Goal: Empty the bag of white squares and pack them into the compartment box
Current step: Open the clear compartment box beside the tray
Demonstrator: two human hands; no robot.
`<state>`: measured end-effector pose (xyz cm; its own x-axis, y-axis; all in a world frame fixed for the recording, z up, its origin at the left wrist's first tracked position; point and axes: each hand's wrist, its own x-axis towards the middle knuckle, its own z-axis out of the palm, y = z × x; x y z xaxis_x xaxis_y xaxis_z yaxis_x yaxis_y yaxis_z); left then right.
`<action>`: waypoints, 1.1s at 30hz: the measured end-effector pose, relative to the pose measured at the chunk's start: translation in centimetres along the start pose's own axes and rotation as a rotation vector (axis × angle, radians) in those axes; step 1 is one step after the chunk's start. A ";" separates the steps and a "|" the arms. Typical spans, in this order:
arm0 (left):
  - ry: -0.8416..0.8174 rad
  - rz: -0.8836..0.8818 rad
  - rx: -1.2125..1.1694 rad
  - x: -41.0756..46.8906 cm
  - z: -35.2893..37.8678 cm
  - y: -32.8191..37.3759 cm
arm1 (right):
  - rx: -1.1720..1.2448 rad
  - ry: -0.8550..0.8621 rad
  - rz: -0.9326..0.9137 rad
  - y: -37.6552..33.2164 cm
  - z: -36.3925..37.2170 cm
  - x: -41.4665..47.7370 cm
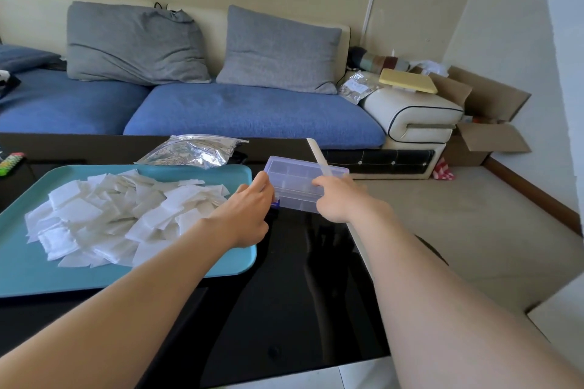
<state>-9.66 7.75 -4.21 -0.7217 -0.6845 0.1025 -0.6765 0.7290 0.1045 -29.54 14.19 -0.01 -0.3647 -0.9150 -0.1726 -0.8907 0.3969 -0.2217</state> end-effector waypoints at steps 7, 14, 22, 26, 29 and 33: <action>0.071 0.024 -0.008 -0.7 -0.4 -0.6 | 0.448 0.090 0.123 -0.2 2.2 0.3; 0.157 -0.013 -0.132 0.5 -0.5 -0.7 | 0.341 -0.012 0.173 -1.1 2.0 -0.7; 0.170 -0.090 -0.157 0.8 -1.2 -0.8 | -0.035 -0.053 0.149 -2.0 1.3 -0.7; 0.161 -0.121 -0.197 0.6 -1.4 -0.8 | -0.329 -0.028 0.069 -3.0 0.8 -0.8; 0.158 -0.164 -0.247 0.3 -1.4 -0.8 | -0.470 0.026 -0.003 -3.5 -0.4 -1.3; 0.155 -0.221 -0.310 -0.1 -1.7 -1.1 | -0.547 0.040 -0.117 -3.4 -2.0 -2.3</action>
<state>-8.58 6.97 -2.64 -0.5175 -0.8345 0.1892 -0.7197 0.5440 0.4313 -26.18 14.79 3.09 -0.2559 -0.9567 -0.1383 -0.9329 0.2069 0.2949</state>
